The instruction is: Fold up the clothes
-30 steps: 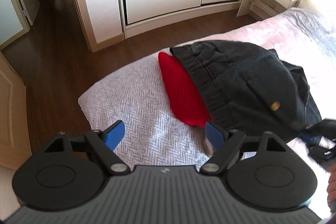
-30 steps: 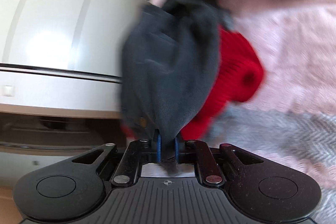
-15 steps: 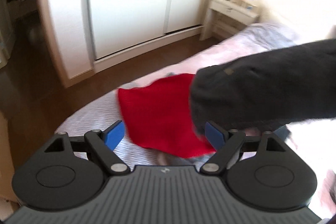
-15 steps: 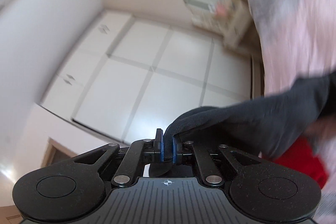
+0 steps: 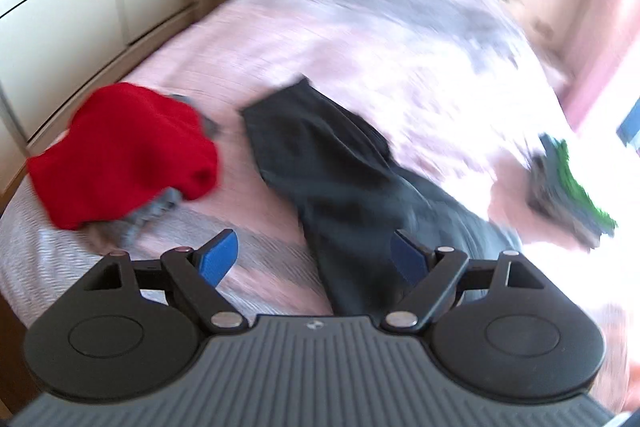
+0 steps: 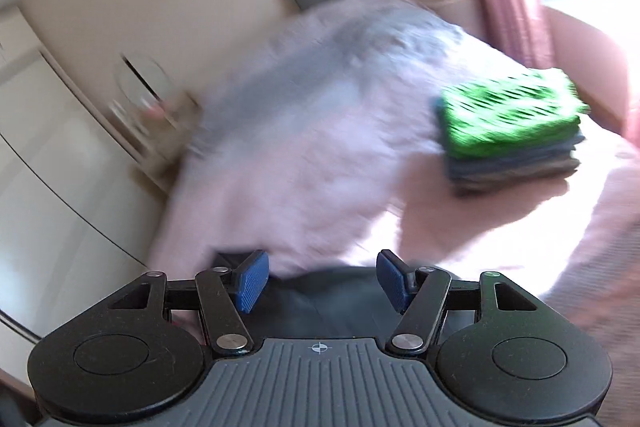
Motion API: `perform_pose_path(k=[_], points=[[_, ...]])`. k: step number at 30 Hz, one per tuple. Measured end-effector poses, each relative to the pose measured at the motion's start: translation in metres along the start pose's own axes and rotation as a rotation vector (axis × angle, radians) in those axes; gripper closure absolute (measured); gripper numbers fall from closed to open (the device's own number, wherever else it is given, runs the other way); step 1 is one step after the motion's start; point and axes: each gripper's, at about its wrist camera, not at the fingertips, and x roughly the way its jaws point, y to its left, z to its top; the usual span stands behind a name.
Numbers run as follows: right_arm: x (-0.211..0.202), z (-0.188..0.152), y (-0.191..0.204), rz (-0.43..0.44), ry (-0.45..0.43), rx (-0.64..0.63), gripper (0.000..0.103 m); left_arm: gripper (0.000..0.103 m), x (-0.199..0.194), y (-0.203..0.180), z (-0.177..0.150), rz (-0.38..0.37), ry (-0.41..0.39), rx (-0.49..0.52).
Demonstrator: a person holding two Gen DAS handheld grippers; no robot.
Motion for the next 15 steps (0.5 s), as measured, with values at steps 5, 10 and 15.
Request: perform_pose_path(k=[5,10,15], points=[[0.013,-0.092,0.009,-0.161,0.164,-0.242,0.039,0.022,0.006,-0.041,-0.025,0.005,0.072,0.089],[0.011,-0.148,0.011,-0.176,0.223,-0.329,0.039,0.022,0.009,-0.052,-0.034,0.024,0.116,0.179],[0.024,-0.147,0.017,-0.201,0.236,-0.33,0.039,0.022,0.01,-0.056,-0.031,0.006,0.123,0.258]])
